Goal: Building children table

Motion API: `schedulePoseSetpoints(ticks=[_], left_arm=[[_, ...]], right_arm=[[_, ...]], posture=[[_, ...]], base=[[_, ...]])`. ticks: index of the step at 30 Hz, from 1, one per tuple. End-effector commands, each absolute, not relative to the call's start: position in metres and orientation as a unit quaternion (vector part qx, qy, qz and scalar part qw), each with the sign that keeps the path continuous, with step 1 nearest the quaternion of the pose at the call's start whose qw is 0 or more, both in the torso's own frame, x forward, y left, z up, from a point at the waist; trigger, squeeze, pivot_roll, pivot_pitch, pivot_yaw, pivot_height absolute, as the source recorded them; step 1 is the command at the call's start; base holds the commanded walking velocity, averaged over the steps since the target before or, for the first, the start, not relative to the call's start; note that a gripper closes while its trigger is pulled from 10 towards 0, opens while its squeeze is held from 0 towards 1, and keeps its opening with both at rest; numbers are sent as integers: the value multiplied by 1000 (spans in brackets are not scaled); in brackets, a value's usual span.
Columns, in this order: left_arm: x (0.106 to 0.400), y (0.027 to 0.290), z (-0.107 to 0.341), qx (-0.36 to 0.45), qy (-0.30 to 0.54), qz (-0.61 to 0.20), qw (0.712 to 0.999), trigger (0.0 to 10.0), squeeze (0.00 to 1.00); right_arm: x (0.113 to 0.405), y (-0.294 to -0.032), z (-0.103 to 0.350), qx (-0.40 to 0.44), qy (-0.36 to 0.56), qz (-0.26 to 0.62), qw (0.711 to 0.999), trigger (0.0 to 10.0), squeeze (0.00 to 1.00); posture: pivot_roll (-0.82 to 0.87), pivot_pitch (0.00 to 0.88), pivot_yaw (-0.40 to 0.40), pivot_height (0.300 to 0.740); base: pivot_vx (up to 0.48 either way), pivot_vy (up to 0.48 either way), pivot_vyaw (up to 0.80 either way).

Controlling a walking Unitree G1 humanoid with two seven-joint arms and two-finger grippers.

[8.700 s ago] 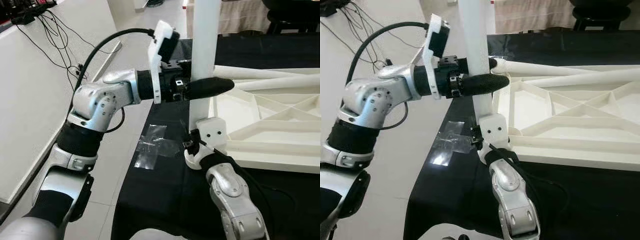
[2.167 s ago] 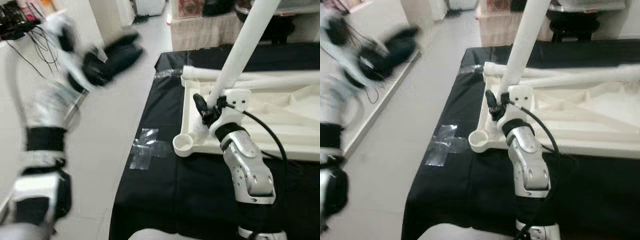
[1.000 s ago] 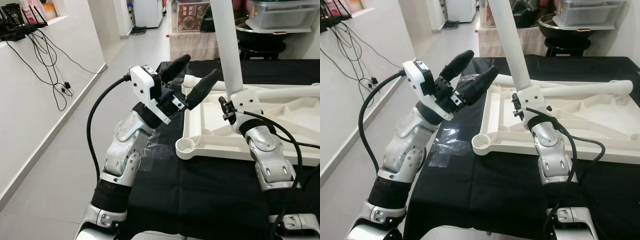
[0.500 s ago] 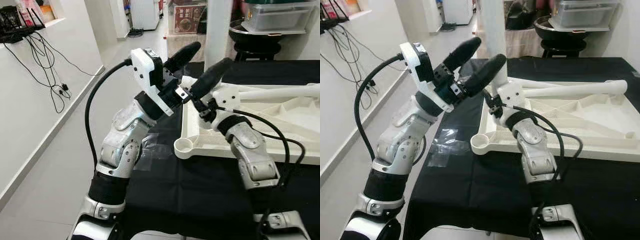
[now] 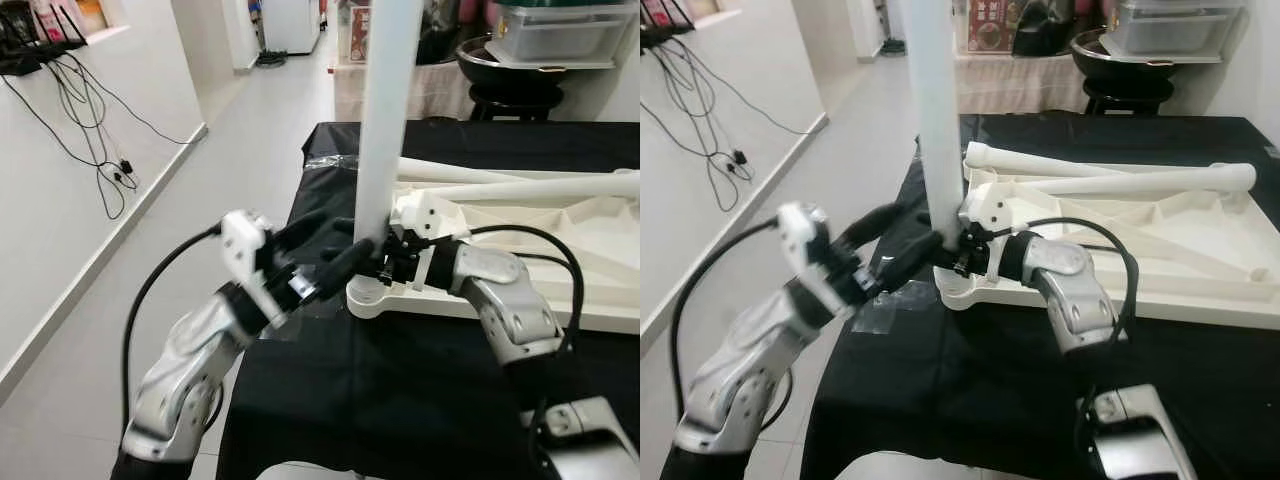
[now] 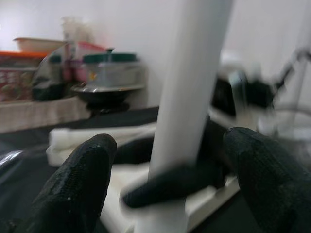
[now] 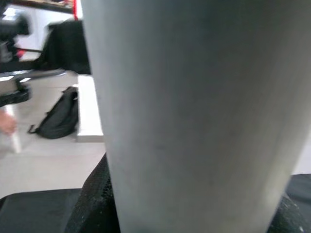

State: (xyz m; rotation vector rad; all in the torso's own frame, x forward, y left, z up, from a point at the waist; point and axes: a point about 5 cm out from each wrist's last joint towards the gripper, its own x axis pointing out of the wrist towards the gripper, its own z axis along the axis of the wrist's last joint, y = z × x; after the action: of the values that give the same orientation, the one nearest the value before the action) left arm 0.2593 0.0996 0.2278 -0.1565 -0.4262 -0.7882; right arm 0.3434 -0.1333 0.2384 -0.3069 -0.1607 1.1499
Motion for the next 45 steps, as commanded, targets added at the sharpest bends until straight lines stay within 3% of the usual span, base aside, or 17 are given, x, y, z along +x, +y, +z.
schedulePoseSetpoints(ticks=[1, 5, 12, 25, 27, 33, 45], left_arm=[[255, 103, 226, -53, -201, -369, 906, 10000, 0], [244, 110, 207, -21, -162, -347, 924, 10000, 0], [234, 115, 203, -21, -147, -343, 927, 10000, 0], [235, 106, 204, -24, -142, -366, 920, 10000, 0], [231, 101, 202, -28, -134, -380, 915, 10000, 0], [225, 97, 195, -36, -119, -384, 915, 10000, 0], [217, 93, 185, -40, -100, -388, 915, 10000, 0]], right_arm=[[344, -133, 247, -145, -93, 557, 812, 10000, 0], [351, -131, 257, -145, -95, 581, 795, 10000, 0], [355, -125, 262, -142, -96, 607, 776, 10000, 0], [364, -133, 272, -133, -95, 609, 776, 10000, 0], [357, -135, 273, -124, -78, 656, 741, 10000, 0], [349, -132, 269, -116, -65, 702, 700, 10000, 0], [349, -123, 259, -122, -53, 717, 684, 10000, 0]], posture=[[111, 196, 59, 740], [119, 234, 67, 740], [126, 285, 79, 740], [130, 329, 82, 740], [126, 341, 80, 740], [123, 347, 72, 740], [124, 359, 64, 740]], base=[[0, 0, 0], [0, 0, 0], [0, 0, 0], [0, 0, 0], [0, 0, 0], [0, 0, 0], [0, 0, 0]])
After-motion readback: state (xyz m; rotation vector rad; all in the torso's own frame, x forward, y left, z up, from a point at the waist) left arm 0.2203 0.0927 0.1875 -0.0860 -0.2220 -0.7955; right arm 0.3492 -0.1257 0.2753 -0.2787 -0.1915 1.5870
